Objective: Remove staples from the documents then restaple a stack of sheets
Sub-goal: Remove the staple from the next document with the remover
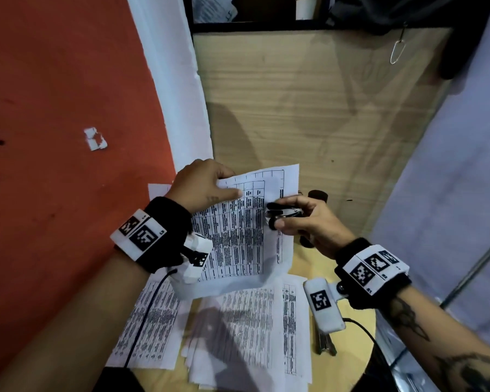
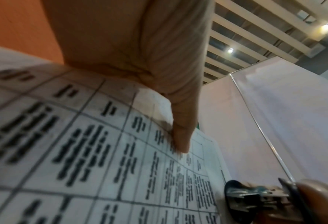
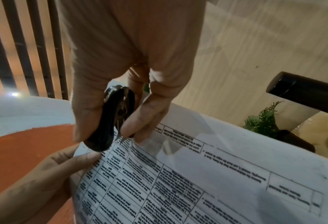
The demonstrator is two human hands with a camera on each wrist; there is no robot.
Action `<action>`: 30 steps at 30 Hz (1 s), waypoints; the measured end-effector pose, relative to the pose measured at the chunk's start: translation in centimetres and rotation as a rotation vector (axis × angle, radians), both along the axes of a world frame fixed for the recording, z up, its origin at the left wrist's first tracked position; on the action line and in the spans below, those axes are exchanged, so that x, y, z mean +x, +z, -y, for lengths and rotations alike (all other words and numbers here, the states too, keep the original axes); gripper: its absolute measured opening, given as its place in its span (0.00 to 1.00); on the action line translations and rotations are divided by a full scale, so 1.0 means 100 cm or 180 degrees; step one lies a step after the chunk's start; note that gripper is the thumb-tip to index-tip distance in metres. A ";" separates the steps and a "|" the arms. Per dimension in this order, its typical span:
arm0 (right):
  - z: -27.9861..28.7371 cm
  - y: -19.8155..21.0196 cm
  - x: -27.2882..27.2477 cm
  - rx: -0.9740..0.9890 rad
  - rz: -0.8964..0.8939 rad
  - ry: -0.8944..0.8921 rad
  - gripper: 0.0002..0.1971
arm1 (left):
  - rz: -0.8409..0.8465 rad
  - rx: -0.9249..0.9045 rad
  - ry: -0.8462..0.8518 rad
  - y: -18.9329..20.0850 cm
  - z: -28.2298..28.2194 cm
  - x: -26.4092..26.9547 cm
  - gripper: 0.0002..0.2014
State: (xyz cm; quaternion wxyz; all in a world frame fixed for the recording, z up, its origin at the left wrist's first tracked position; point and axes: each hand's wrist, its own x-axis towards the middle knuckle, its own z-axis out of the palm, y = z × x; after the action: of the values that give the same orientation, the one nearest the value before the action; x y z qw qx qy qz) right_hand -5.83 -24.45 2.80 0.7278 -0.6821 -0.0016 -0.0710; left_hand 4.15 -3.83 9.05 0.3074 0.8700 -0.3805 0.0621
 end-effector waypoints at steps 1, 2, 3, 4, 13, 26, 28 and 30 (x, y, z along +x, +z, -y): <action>0.001 0.000 -0.001 0.0044 -0.0011 0.0008 0.27 | 0.0020 -0.0024 0.0019 0.000 0.002 -0.002 0.06; 0.001 0.000 -0.003 0.0076 -0.0017 0.0016 0.27 | 0.0048 -0.0063 0.0011 -0.001 0.004 -0.002 0.08; 0.002 0.000 -0.005 0.0092 -0.0024 0.0004 0.27 | 0.0054 -0.0107 0.0007 -0.001 0.005 -0.004 0.10; 0.001 0.001 -0.007 0.0096 -0.0013 -0.0012 0.26 | 0.0055 -0.0188 -0.0020 -0.003 0.006 -0.004 0.11; -0.020 0.008 -0.010 -0.2828 0.2542 -0.1430 0.20 | -0.0312 -0.0547 -0.0287 0.004 0.008 -0.013 0.06; -0.032 0.038 -0.015 -0.4055 0.3132 -0.1165 0.17 | -0.0342 -0.0435 -0.0334 0.022 0.006 -0.030 0.11; -0.033 0.039 -0.015 -0.4136 0.3173 -0.1115 0.16 | -0.0357 -0.0459 -0.0360 0.022 0.006 -0.030 0.10; -0.033 0.042 -0.013 -0.4205 0.3223 -0.1044 0.15 | -0.0392 -0.0491 -0.0364 0.021 0.005 -0.031 0.12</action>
State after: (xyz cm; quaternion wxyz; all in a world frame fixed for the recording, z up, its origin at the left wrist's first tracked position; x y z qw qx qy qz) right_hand -7.18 -21.13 6.96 0.0719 -0.8447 -0.2695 -0.4568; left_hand 1.09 -4.36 11.15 0.3993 0.8228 -0.4040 0.0201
